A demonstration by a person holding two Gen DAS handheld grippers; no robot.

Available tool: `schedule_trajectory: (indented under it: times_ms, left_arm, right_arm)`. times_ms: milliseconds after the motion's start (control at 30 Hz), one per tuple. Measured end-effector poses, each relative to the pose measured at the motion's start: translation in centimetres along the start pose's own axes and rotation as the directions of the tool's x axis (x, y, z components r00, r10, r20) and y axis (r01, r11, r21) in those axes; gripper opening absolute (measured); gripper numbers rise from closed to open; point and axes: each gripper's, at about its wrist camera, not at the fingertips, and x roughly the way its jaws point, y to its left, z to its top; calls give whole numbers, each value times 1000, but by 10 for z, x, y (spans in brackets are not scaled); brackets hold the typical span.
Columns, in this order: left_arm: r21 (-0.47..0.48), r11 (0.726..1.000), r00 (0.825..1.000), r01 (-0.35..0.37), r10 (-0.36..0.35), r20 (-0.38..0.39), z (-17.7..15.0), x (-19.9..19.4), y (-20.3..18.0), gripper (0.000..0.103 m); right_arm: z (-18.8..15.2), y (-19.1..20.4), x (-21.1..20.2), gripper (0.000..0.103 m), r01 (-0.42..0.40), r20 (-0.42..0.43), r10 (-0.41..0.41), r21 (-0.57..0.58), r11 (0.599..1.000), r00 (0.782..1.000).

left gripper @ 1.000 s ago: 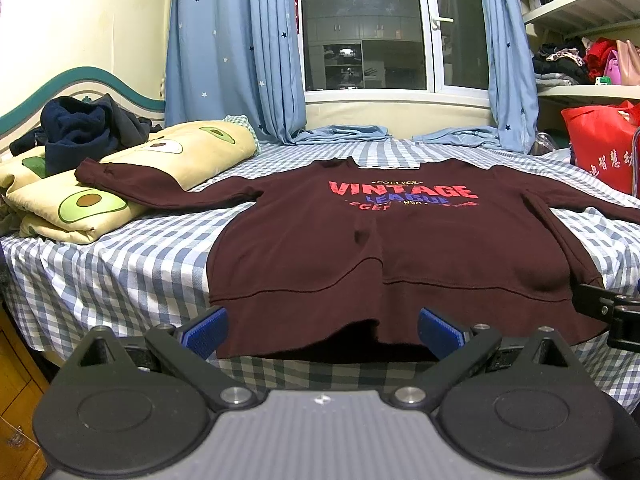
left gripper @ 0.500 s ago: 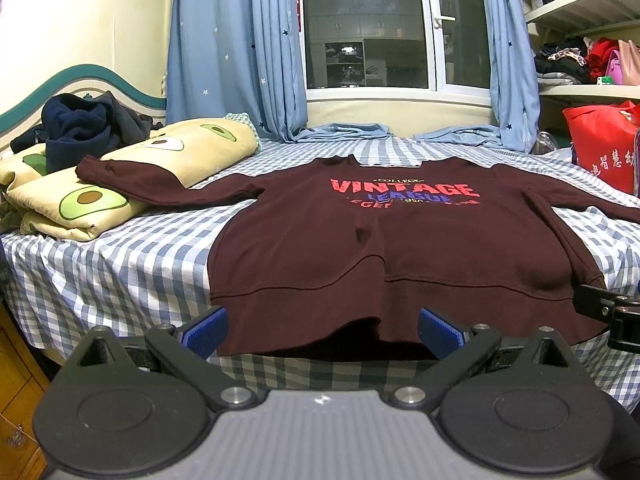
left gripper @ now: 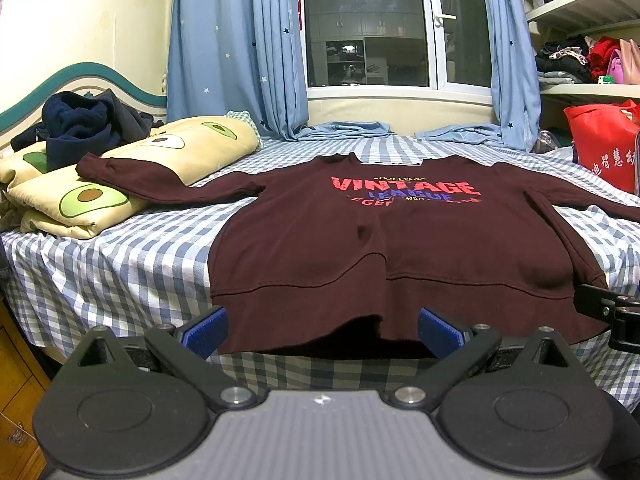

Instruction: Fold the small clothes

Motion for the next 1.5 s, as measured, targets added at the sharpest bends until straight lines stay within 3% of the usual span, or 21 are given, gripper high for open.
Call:
schedule_trajectory:
  times_ms: [1000,1300,1500]
  left_arm:
    - [10,1000,1000,0,0,-21,1,4,-2,102]
    - [4,1000,997,28,-28,-68,35,26,-12,102]
    - [24,998,994,52,-50,-93,71,55,-39,102]
  right_arm:
    - [1,-1,1,103,-2,-5,2,-2,1000,1000]
    - [26,-12,13,103,29,-53,-28,19,999,998]
    - [53,-43,24,103,75,-25,-75,25,997,997]
